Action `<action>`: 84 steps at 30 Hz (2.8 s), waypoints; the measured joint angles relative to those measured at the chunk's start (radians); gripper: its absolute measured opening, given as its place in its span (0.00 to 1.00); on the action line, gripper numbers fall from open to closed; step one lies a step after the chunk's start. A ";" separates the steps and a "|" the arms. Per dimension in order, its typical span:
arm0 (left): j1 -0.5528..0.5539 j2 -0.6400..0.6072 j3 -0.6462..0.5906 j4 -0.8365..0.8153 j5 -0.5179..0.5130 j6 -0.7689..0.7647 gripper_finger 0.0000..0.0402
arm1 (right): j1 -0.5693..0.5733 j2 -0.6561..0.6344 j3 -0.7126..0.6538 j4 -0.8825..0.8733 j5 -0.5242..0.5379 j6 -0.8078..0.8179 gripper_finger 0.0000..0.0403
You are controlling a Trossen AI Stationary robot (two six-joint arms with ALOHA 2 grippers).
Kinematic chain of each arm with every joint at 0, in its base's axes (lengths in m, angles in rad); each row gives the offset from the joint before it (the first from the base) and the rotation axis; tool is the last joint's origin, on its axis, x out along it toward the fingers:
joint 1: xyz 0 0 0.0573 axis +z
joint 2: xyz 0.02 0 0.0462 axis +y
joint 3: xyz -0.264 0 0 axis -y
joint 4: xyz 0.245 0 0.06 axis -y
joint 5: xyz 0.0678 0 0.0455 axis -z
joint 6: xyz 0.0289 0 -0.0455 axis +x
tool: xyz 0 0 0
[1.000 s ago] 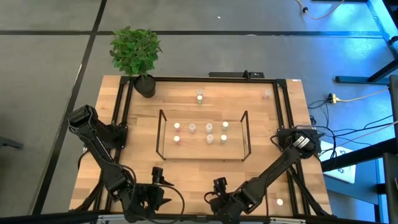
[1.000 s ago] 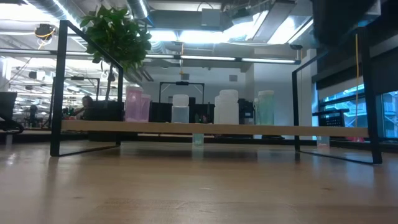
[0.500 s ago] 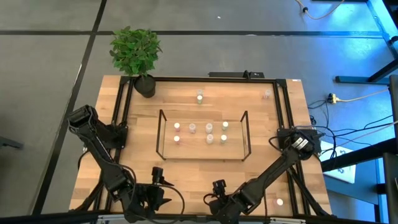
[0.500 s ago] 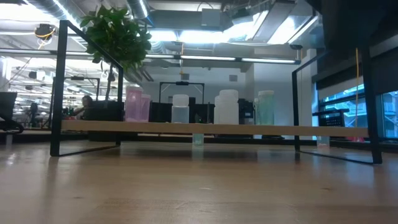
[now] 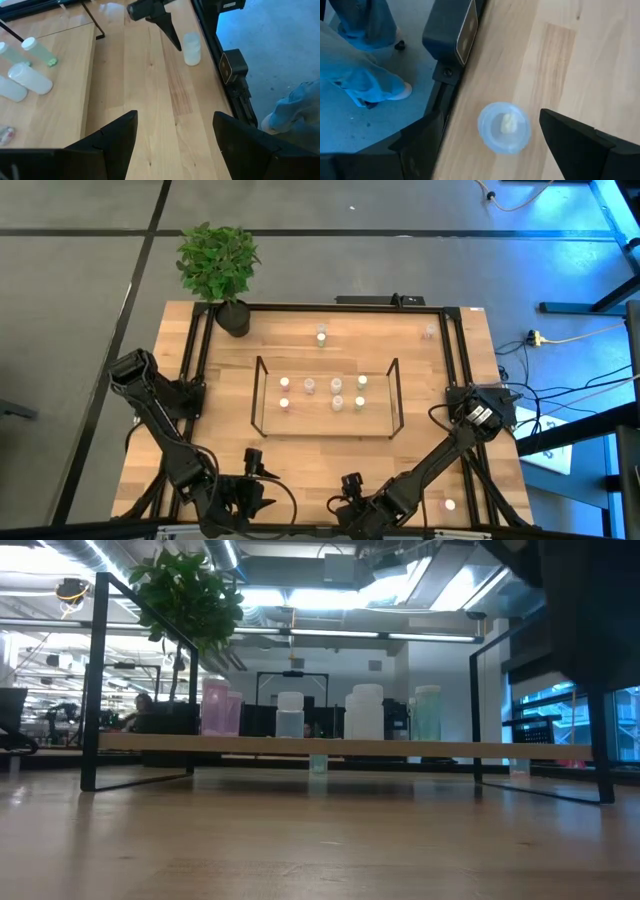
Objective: Pick and place medicine bottles onto shelf by color
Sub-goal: Put the white pill bottle on the shelf aligned with the other white pill bottles
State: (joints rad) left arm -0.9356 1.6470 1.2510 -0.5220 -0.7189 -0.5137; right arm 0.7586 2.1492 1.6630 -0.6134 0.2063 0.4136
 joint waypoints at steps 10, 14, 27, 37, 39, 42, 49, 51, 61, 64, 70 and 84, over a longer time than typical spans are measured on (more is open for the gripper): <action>0.000 0.000 0.000 0.000 0.000 0.000 0.63 | 0.000 0.017 0.000 0.015 0.001 -0.003 0.83; 0.000 0.000 0.000 0.000 0.000 0.000 0.63 | 0.000 0.017 0.000 0.013 0.001 -0.001 0.83; 0.000 0.000 0.000 0.000 0.000 0.000 0.63 | 0.000 0.017 0.000 0.008 0.010 0.001 0.83; 0.000 0.000 0.000 0.000 0.000 0.000 0.63 | 0.000 0.026 0.000 0.010 0.010 0.001 0.73; 0.000 0.000 0.000 0.000 0.000 0.000 0.63 | 0.000 0.032 0.000 0.014 0.010 0.001 0.70; 0.000 0.000 0.000 0.000 0.000 0.000 0.63 | 0.000 0.040 0.000 0.020 0.010 0.003 0.66; 0.000 0.000 0.000 0.000 0.000 0.000 0.63 | 0.000 0.040 0.000 0.020 0.010 0.004 0.58; 0.000 0.000 0.000 0.000 0.000 0.000 0.63 | 0.000 0.040 0.000 0.020 0.010 0.004 0.54; 0.000 0.000 0.000 0.000 0.000 0.000 0.63 | 0.000 0.040 0.000 0.026 0.014 0.004 0.35; 0.000 0.000 0.000 0.000 0.000 0.000 0.63 | 0.000 0.040 0.002 0.029 0.014 0.013 0.36; 0.000 0.000 0.000 0.000 0.000 0.000 0.63 | -0.001 0.040 0.026 0.009 0.033 0.028 0.38; 0.000 0.000 0.000 0.000 0.000 0.000 0.63 | -0.020 0.040 0.212 -0.193 0.054 -0.003 0.36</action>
State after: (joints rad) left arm -0.9352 1.6470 1.2510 -0.5224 -0.7189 -0.5140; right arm 0.7384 2.1895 1.8755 -0.8060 0.2599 0.4108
